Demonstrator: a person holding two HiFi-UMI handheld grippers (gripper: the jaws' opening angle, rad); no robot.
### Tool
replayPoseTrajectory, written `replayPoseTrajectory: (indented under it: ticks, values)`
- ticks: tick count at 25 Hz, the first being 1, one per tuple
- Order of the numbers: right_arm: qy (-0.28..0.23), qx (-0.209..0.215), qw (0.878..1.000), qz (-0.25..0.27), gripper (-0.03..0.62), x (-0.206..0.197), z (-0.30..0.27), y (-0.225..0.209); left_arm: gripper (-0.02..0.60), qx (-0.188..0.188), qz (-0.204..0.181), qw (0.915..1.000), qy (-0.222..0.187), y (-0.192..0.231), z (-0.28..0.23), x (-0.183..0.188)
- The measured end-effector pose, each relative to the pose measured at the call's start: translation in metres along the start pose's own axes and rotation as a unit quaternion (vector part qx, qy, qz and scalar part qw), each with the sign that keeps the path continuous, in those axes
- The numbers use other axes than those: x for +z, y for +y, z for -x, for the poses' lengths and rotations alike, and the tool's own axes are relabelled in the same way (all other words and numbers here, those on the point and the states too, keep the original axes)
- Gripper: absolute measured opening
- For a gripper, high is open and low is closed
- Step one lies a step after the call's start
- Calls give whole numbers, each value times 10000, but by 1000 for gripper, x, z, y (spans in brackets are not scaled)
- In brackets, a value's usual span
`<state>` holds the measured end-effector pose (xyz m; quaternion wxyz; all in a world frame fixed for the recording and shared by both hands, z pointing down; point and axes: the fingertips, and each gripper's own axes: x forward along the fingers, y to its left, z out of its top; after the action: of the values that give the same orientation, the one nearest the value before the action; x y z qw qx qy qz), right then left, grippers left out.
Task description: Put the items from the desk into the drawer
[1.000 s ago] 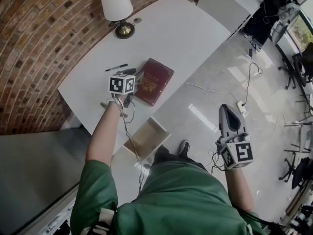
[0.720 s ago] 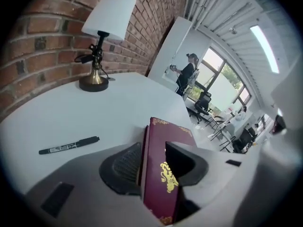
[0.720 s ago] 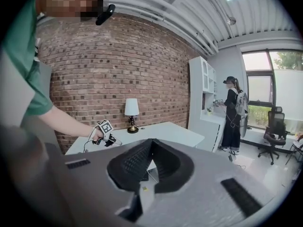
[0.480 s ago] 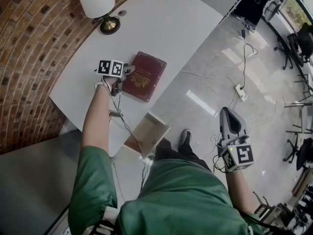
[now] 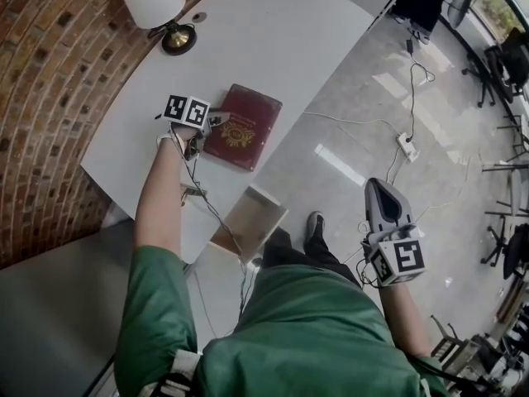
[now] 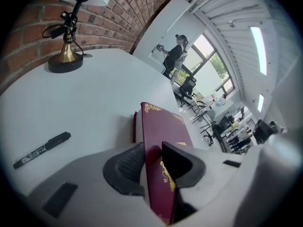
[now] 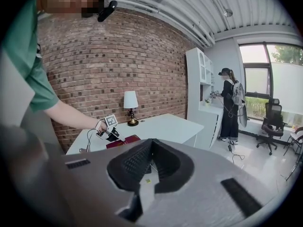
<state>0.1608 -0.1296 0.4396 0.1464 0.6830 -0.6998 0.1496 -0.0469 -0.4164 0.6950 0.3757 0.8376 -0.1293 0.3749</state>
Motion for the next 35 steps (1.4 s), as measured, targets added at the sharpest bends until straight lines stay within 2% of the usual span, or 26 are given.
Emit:
replayPoseTrajectory:
  ticks: [5,9,13,19,23,29,35]
  values:
    - [-19,180,9998,-94,3,-3,-3,5,80,77,-206,9997,91,-19,9,3]
    - [-104,362,9991,-197,3,-3,-7,6,66,354,-356,9984,253,-32,21,6]
    - [-156,509,9979,-361,3,-7,-9,5,60,739,-743,9937,405,-47,36,9]
    - [-268,734,9952,-588,3,-12,-3,-5,44,1125,-1056,9872,391,-81,51,13]
    - [-345,942,9920,-767,3,-14,1,-11,32,1433,-1270,9802,510,-103,58,7]
    - [-389,1204,9882,-861,3,-22,7,-19,21,2018,-1643,9628,732,-129,66,-14]
    - [-385,1544,9838,-825,3,-23,11,-21,15,2305,-1572,9592,457,-153,81,-37]
